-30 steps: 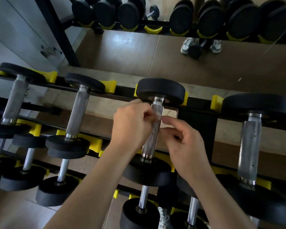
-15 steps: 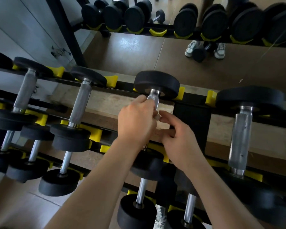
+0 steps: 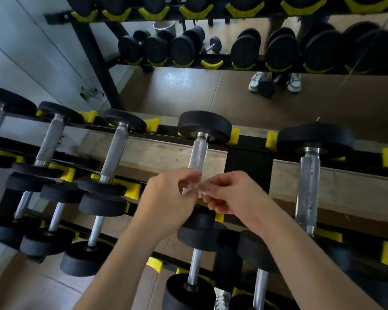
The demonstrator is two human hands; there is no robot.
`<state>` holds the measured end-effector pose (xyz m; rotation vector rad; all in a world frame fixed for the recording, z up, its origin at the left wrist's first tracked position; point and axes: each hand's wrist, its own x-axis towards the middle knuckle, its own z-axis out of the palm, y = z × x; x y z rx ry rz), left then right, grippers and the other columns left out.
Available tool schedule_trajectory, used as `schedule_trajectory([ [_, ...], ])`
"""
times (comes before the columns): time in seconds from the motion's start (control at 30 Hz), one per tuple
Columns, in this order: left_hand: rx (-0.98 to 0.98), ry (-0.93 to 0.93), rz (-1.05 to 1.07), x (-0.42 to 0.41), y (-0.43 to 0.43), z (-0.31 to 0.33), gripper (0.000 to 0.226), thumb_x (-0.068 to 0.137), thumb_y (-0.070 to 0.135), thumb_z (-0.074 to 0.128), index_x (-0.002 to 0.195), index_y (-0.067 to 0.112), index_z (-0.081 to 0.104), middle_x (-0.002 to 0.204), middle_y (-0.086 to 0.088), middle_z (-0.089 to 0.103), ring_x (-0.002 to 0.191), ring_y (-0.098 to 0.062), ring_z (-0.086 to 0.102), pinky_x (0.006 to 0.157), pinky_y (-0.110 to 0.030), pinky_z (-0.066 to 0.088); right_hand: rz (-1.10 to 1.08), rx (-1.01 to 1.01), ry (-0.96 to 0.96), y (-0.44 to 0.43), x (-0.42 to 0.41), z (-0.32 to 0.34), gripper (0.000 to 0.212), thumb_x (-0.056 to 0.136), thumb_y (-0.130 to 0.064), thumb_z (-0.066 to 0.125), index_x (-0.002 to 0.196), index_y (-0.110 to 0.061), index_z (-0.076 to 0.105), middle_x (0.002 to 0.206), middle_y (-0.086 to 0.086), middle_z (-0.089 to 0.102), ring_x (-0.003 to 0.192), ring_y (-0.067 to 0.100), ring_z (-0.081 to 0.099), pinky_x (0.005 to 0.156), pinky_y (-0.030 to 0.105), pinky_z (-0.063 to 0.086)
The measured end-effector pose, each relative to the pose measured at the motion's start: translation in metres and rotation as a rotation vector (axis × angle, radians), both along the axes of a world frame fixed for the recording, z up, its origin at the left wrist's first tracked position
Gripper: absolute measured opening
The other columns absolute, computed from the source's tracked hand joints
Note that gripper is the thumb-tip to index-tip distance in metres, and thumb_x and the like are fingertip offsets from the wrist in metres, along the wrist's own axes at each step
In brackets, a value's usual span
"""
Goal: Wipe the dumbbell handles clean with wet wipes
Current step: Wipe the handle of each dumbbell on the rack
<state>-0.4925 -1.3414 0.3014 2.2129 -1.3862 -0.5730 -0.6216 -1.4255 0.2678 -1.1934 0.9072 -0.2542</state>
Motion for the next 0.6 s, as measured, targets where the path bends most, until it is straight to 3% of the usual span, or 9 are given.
schedule_trajectory([
  [0.03,-0.033,0.117,0.032,-0.004,0.005,0.007,0.026,0.085,0.022,0.071,0.108,0.033,0.069,0.091,0.022,0.068,0.087,0.006,0.062,0.075,-0.008,0.048,-0.049,0.170,-0.127,0.000,-0.012,0.006,0.016,0.092,-0.015,0.060,0.087,-0.006,0.073,0.070,0.006,0.064,0.058,0.011,0.056,0.053,0.020,0.048],
  [0.1,-0.111,0.399,0.105,-0.016,0.010,0.019,0.016,0.079,0.021,0.075,0.093,0.031,0.075,0.083,0.014,0.073,0.081,0.002,0.067,0.071,-0.010,0.051,-0.137,0.313,-0.277,0.001,-0.031,0.016,0.023,0.093,-0.013,0.055,0.080,-0.009,0.073,0.067,0.007,0.061,0.056,0.011,0.052,0.049,0.018,0.045],
  [0.2,-0.183,0.823,0.192,-0.038,0.011,0.022,0.017,0.067,0.020,0.074,0.083,0.019,0.078,0.083,-0.003,0.076,0.078,-0.015,0.072,0.069,-0.022,0.056,-0.175,0.311,-0.306,0.005,-0.046,0.026,0.026,0.094,-0.020,0.051,0.076,-0.010,0.068,0.063,0.005,0.054,0.053,0.010,0.048,0.049,0.019,0.042],
  [0.3,-0.206,1.057,0.248,-0.057,0.008,0.019,0.023,0.062,0.016,0.071,0.084,0.015,0.079,0.088,-0.009,0.075,0.080,-0.018,0.072,0.066,-0.020,0.055,-0.313,0.366,-0.312,0.002,-0.062,0.032,0.026,0.093,-0.028,0.049,0.078,-0.013,0.063,0.070,0.006,0.057,0.058,0.012,0.052,0.054,0.023,0.045],
  [0.37,-0.237,1.038,0.260,-0.070,0.005,0.021,0.019,0.066,0.011,0.071,0.081,0.019,0.079,0.085,-0.006,0.075,0.078,-0.015,0.071,0.064,-0.017,0.053,-0.399,0.405,-0.296,-0.001,-0.073,0.034,0.028,0.098,-0.029,0.044,0.082,-0.013,0.060,0.076,0.009,0.062,0.063,0.016,0.059,0.054,0.026,0.047],
  [0.47,-0.284,0.815,0.274,-0.091,-0.002,0.022,0.027,0.078,-0.008,0.066,0.077,0.017,0.077,0.080,0.000,0.074,0.073,-0.009,0.070,0.064,-0.016,0.053,-0.389,0.377,-0.276,-0.002,-0.088,0.035,0.032,0.095,-0.039,0.045,0.095,-0.010,0.057,0.083,0.013,0.069,0.069,0.023,0.067,0.056,0.029,0.050],
  [0.53,-0.315,0.713,0.274,-0.104,-0.005,0.024,0.030,0.079,-0.011,0.062,0.082,0.017,0.075,0.078,0.004,0.074,0.074,-0.006,0.070,0.066,-0.015,0.053,-0.287,0.214,-0.220,-0.001,-0.099,0.038,0.041,0.084,-0.047,0.060,0.100,-0.008,0.056,0.090,0.014,0.071,0.080,0.027,0.069,0.069,0.036,0.054],
  [0.6,-0.362,0.709,0.294,-0.115,-0.009,0.027,0.030,0.080,-0.014,0.059,0.085,0.012,0.073,0.077,0.001,0.074,0.075,-0.009,0.071,0.068,-0.017,0.055,-0.223,0.019,-0.164,0.002,-0.107,0.044,0.031,0.078,-0.031,0.072,0.093,-0.012,0.053,0.090,0.012,0.071,0.086,0.026,0.070,0.079,0.040,0.055],
])
